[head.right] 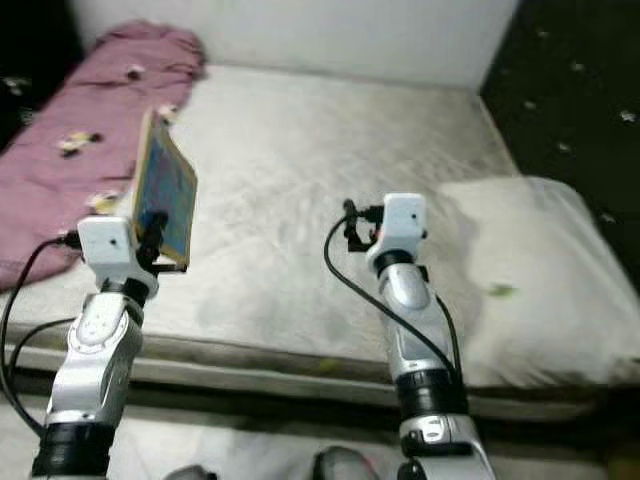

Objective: Clean up the room

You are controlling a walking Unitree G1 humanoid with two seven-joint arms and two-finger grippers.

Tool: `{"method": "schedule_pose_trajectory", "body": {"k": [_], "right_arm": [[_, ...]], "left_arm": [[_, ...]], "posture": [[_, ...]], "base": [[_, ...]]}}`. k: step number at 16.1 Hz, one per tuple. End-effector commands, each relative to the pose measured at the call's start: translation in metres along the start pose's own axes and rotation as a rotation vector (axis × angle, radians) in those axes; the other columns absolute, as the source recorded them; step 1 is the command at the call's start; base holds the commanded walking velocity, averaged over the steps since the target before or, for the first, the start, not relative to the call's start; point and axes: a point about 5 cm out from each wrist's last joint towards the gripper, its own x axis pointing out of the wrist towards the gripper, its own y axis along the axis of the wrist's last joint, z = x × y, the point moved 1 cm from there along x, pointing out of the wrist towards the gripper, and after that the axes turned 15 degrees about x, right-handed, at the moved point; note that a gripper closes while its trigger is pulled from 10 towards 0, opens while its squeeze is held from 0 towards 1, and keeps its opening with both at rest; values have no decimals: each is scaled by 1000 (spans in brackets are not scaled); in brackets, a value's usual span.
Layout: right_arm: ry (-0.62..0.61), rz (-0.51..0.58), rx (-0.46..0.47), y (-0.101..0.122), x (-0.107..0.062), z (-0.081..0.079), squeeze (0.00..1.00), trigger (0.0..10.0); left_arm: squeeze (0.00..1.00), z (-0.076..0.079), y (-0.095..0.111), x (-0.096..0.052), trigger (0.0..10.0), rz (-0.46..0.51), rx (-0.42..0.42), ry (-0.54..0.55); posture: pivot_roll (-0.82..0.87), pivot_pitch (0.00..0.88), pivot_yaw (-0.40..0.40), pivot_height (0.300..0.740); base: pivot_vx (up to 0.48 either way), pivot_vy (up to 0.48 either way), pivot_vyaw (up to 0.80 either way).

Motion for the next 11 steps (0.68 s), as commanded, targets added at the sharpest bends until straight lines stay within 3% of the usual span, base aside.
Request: {"method": "schedule_pose_trajectory", "body": {"k": [1,6,11], "right_arm": [[-17,7,-8,4,0,5,0,10000],[-13,3,-16,3,0,5,0,10000],[-14,3,-17,2,0,5,0,10000]], "left_arm": [[0,4,11,3,10000,48,-6,-10],[0,2,12,1,10000,63,-33,2],[0,7,16,-1,10000,105,-56,-58]], "posture": [[-66,0,-22,740],[-64,0,-25,740],[-64,0,-25,740]], "base": [[0,-304,0],[0,-61,0],[58,0,0]]}}
